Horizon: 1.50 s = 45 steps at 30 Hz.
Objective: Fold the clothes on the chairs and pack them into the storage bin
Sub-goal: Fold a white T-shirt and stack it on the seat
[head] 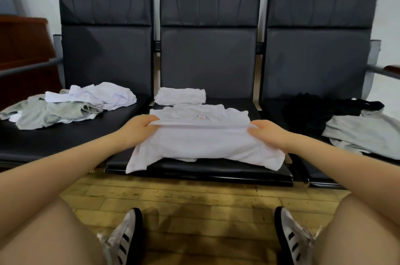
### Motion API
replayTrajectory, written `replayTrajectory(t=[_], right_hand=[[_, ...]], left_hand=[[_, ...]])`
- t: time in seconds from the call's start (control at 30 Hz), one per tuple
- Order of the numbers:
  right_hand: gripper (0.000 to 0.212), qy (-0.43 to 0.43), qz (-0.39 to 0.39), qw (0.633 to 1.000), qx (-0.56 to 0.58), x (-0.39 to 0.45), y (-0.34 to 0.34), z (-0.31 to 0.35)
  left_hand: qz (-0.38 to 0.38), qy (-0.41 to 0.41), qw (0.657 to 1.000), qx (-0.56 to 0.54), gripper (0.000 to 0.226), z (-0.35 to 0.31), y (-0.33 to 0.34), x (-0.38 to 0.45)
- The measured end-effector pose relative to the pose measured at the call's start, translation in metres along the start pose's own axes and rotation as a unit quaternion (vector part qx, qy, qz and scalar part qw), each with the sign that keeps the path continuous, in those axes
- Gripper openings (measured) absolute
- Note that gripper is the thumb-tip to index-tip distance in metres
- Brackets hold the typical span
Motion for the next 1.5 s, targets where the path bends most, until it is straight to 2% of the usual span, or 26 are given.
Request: replayTrajectory(t=[0.13, 0.33, 0.53, 0.77, 0.9, 0.97, 1.1, 1.2, 1.3, 1.43, 1.5], right_hand=[[0.028, 0.025, -0.084, 0.994, -0.061, 0.022, -0.017, -0.013], [0.030, 0.048, -0.150, 0.983, -0.088, 0.061, -0.040, -0.015], [0.033, 0.096, -0.170, 0.978, -0.077, 0.115, -0.054, -0.011], [0.031, 0.133, -0.218, 0.965, -0.058, 0.179, -0.045, -0.022], [0.022, 0.174, -0.219, 0.958, -0.060, 0.215, -0.026, -0.047], [0.025, 0.175, -0.211, 0.959, -0.068, 0.223, -0.015, -0.056], [0.027, 0.162, -0.195, 0.964, -0.078, 0.241, 0.008, -0.073], [0.022, 0.169, -0.210, 0.958, -0.095, 0.244, 0.012, -0.080], [0.020, 0.182, -0.231, 0.947, -0.127, 0.240, 0.013, -0.079], [0.036, 0.186, -0.215, 0.948, -0.144, 0.225, 0.007, -0.068], [0.041, 0.172, -0.196, 0.951, -0.169, 0.216, 0.003, -0.060]], left_hand=[[-0.048, -0.017, 0.999, -0.003, 0.020, 0.013, -0.017, 0.025], [-0.069, -0.057, 0.991, 0.099, 0.027, 0.033, -0.036, 0.070], [-0.077, -0.098, 0.975, 0.185, 0.028, 0.050, -0.031, 0.124], [-0.141, -0.114, 0.960, 0.214, 0.035, 0.066, -0.017, 0.184], [-0.127, -0.117, 0.947, 0.269, 0.031, 0.090, -0.005, 0.217], [-0.132, -0.107, 0.943, 0.285, 0.031, 0.101, -0.001, 0.222], [-0.119, -0.064, 0.955, 0.264, 0.029, 0.131, 0.017, 0.233], [-0.099, -0.074, 0.957, 0.262, 0.027, 0.150, 0.023, 0.235], [-0.129, -0.087, 0.951, 0.268, 0.031, 0.153, 0.022, 0.230], [-0.179, -0.095, 0.936, 0.289, 0.032, 0.136, 0.011, 0.209], [-0.172, -0.097, 0.938, 0.285, 0.031, 0.128, 0.006, 0.202]])
Point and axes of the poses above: each hand's wrist, its own x-axis towards the middle knuckle, its own y-axis out of the palm, z = x × y, the point moved 3 cm from there along x, towards the middle knuckle, and after that the axes turned 10 degrees about -x, right-handed, at the moved point
